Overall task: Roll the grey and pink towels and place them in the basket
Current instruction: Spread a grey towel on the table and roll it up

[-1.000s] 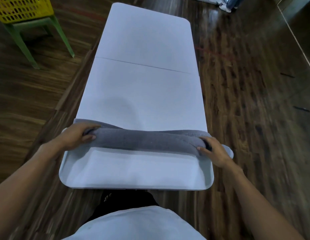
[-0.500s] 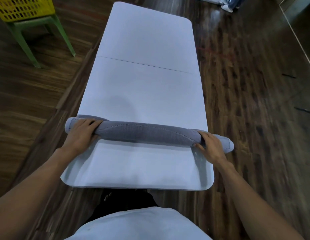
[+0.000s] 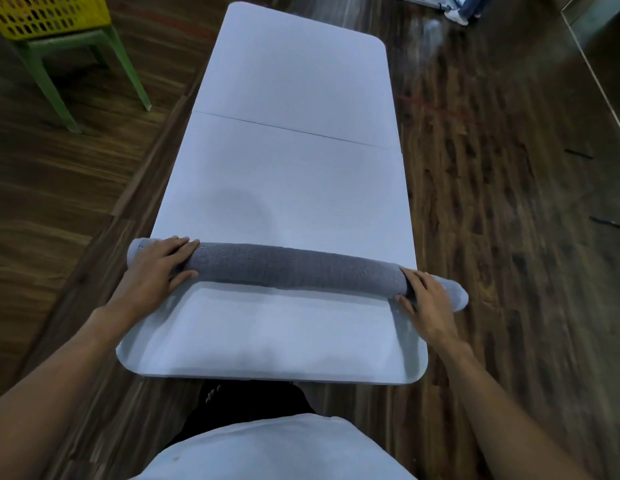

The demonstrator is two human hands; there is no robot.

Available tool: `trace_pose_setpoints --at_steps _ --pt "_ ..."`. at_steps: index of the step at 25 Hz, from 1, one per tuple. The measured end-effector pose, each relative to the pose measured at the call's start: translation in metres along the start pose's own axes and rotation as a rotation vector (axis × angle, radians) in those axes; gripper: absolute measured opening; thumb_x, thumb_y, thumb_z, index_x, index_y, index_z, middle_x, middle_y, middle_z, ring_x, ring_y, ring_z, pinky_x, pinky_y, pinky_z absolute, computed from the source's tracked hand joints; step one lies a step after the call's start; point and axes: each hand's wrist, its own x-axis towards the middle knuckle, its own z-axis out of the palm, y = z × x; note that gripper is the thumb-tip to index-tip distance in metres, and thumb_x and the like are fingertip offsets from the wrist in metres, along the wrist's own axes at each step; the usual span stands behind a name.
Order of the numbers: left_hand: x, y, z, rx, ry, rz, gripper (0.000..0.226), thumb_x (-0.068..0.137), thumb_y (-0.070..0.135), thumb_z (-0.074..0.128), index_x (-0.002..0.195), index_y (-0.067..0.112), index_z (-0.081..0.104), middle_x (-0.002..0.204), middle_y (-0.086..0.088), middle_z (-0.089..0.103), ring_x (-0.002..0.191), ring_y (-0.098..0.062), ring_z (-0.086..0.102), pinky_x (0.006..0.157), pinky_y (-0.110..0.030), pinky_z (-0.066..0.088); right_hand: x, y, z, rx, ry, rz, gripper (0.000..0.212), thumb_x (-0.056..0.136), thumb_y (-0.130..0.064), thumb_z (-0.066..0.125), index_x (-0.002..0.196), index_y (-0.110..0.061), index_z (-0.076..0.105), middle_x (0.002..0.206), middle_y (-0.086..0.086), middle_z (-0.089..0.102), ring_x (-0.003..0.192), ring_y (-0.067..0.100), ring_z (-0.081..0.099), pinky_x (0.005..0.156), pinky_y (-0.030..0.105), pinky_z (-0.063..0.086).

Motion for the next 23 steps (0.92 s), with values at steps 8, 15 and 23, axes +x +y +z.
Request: trace_pose_setpoints --at_steps 8,15,23 --pt "0.017 0.065 0.003 0.035 -0.038 -0.344 0.031 0.088 0.038 0.064 0.102 0.010 0.063 0.087 -0.013 0.065 0.076 -0.035 0.061 0.063 -0.038 0.042 -0.021 -0.090 0.020 -0.214 0.185 0.192 0.044 0.095 -0.040 0.055 0.132 -0.015 0.053 0.121 0.013 0.062 0.108 0.036 0.054 0.092 0.048 0.035" --pt "0.031 0.164 0.040 -0.320 -0.167 -0.536 0.054 0.083 0.055 0.063 0.115 0.011 0.060 0.107 -0.010 0.069 0.095 -0.031 0.065 0.073 -0.035 0.048 -0.006 -0.171 0.045 0.541 -0.058 -0.013 0.031 0.089 -0.031 0.058 0.113 -0.012 0.054 0.099 0.009 0.062 0.087 0.025 0.061 0.070 0.033 0.046" --pt "0.046 0.184 0.051 -0.547 -0.253 -0.543 0.030 0.088 0.040 0.064 0.093 0.010 0.063 0.088 -0.008 0.068 0.081 -0.025 0.067 0.073 -0.034 0.054 -0.014 -0.162 0.023 0.709 -0.026 -0.088 0.029 0.087 -0.029 0.067 0.112 -0.020 0.054 0.095 -0.003 0.067 0.080 0.010 0.064 0.063 0.022 0.052"
